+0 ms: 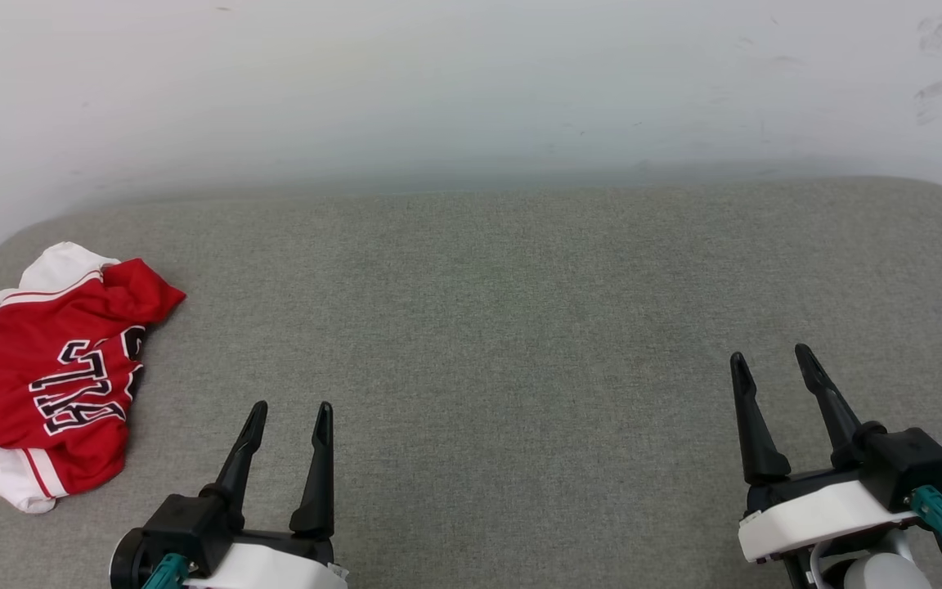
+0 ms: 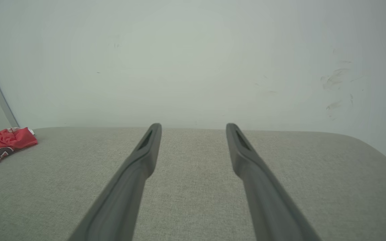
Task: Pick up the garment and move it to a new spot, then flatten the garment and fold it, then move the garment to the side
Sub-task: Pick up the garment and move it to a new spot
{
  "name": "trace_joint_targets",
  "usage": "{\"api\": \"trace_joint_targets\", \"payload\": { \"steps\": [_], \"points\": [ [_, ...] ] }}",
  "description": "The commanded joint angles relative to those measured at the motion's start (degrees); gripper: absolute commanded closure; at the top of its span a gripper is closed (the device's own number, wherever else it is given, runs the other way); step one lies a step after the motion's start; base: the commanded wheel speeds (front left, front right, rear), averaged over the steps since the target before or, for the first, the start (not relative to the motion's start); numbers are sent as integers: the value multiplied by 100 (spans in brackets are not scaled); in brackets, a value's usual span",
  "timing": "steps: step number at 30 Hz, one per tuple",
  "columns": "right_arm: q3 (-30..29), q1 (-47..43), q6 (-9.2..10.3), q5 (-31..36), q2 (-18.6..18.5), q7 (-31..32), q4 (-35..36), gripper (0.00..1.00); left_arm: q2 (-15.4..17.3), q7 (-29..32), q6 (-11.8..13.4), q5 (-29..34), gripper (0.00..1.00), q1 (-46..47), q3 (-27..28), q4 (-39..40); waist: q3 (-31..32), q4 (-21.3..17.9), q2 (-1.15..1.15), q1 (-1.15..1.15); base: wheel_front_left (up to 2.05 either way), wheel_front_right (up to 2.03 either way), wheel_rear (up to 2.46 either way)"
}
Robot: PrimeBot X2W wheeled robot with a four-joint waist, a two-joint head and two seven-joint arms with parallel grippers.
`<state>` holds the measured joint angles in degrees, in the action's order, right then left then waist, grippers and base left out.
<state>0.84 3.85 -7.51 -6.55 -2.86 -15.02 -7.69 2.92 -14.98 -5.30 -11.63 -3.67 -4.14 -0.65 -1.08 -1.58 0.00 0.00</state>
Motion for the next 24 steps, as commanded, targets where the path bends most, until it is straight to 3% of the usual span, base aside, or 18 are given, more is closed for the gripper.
{"api": "trace_joint_targets", "payload": {
  "steps": [1, 13, 24],
  "points": [
    [14, 20, 4, 1, -3, -24, 6, 0, -5, -32, 10, -12, 0, -44, -6, -13, 0, 2, 0, 0, 0, 0, 0],
    [143, -30, 4, -98, -3, -24, 18, 0, -5, -32, -16, -169, 0, -4, 88, -83, -5, 116, 0, 0, 0, 0, 0],
    [369, -153, 4, -252, -2, -23, 22, 0, -4, -25, -9, -114, 0, -84, 194, -178, 81, 746, 0, 0, 0, 0, 0]
  ]
}}
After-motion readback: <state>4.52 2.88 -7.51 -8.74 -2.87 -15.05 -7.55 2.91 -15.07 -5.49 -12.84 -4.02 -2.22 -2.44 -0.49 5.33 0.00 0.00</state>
